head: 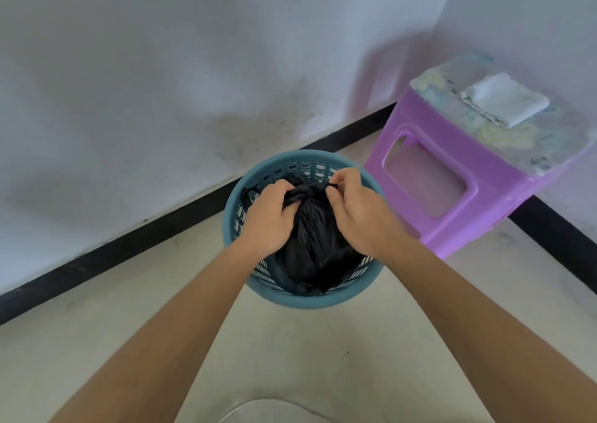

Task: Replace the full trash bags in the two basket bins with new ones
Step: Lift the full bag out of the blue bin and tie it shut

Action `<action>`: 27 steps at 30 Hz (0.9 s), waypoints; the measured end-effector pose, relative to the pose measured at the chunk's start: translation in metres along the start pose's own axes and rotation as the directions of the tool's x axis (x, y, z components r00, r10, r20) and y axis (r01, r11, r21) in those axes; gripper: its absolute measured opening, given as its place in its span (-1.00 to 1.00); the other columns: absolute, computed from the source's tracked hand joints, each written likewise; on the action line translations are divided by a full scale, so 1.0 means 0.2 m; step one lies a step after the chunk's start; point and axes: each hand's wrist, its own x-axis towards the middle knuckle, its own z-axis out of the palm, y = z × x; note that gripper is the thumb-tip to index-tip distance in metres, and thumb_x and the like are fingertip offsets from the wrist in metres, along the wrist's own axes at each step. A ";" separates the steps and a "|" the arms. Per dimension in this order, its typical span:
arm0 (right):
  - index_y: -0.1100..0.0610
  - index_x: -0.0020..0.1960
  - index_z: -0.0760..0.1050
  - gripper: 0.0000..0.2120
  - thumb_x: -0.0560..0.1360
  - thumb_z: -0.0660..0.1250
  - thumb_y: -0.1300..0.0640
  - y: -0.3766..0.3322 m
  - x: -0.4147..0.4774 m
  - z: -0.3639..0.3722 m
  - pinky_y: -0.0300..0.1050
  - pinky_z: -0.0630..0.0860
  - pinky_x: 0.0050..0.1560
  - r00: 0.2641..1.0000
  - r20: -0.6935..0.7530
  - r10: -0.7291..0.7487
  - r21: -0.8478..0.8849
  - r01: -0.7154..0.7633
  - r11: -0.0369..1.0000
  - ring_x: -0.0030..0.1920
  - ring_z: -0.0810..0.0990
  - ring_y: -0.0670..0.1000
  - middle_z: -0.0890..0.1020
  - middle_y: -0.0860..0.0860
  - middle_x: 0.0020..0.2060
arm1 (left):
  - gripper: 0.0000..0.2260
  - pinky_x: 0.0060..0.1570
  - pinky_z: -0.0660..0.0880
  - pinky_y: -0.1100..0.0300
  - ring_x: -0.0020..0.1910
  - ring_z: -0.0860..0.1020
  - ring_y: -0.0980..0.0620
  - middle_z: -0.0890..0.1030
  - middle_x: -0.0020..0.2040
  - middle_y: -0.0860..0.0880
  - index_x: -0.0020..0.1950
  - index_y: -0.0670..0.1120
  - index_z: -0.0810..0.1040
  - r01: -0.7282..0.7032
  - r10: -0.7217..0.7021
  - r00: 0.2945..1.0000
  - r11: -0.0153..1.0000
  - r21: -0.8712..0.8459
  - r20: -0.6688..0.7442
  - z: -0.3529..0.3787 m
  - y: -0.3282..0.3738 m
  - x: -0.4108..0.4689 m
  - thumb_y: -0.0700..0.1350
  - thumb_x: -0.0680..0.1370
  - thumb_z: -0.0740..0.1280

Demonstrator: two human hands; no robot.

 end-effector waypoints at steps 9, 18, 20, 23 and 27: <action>0.01 0.38 0.37 -0.57 0.61 0.15 -0.19 -0.62 0.13 -0.88 -0.09 0.45 0.12 0.989 0.146 0.029 -0.040 -0.024 0.999 0.05 0.50 -0.03 0.50 -0.03 0.14 | -0.84 0.08 0.46 0.04 0.05 0.52 -0.04 0.54 0.08 -0.07 0.18 -0.12 0.48 -0.009 0.009 1.000 0.996 -0.085 -0.003 -0.80 0.85 -0.08 -0.18 0.61 0.24; 0.21 0.12 0.37 -0.64 0.65 0.13 -0.10 -2.00 0.34 -2.29 -0.02 0.42 -0.19 0.977 -0.022 -0.211 -0.262 0.198 0.945 -0.14 0.52 0.15 0.42 0.08 -0.01 | -0.86 0.08 0.45 0.05 0.04 0.50 -0.03 0.51 0.10 -0.04 0.17 -0.08 0.47 -0.184 0.182 0.979 0.983 -0.017 -0.094 -2.36 2.13 -0.30 -0.15 0.62 0.24; 0.22 0.12 0.39 -0.62 0.64 0.12 -0.11 -2.28 0.37 -2.54 0.01 0.49 -0.27 0.937 -0.085 -0.338 -0.317 0.296 0.901 -0.23 0.53 0.15 0.42 0.11 0.04 | -0.89 0.06 0.44 0.10 0.04 0.50 0.01 0.51 0.09 -0.01 0.15 -0.04 0.46 -0.213 0.211 0.967 0.977 -0.001 -0.145 -2.68 2.36 -0.38 -0.14 0.62 0.24; 0.21 0.12 0.39 -0.65 0.63 0.14 -0.10 -2.64 0.39 -2.78 -0.01 0.52 -0.35 0.860 -0.138 -0.491 -0.374 0.414 0.830 -0.27 0.53 0.12 0.42 0.10 0.13 | -0.88 0.10 0.47 0.06 0.08 0.51 0.01 0.54 0.12 -0.02 0.15 -0.07 0.48 -0.208 0.207 0.951 0.978 0.021 -0.228 -3.04 2.57 -0.56 -0.14 0.62 0.25; 0.17 0.10 0.41 -0.71 0.64 0.16 -0.07 -2.99 0.32 -2.82 -0.04 0.44 -0.34 0.750 -0.121 -0.650 -0.319 0.590 0.741 -0.18 0.47 0.04 0.49 0.03 0.01 | -0.89 0.13 0.49 -0.06 0.12 0.53 0.00 0.55 0.18 0.00 0.14 -0.05 0.46 -0.105 0.122 0.918 0.992 0.066 -0.378 -3.30 2.64 -0.96 -0.13 0.62 0.24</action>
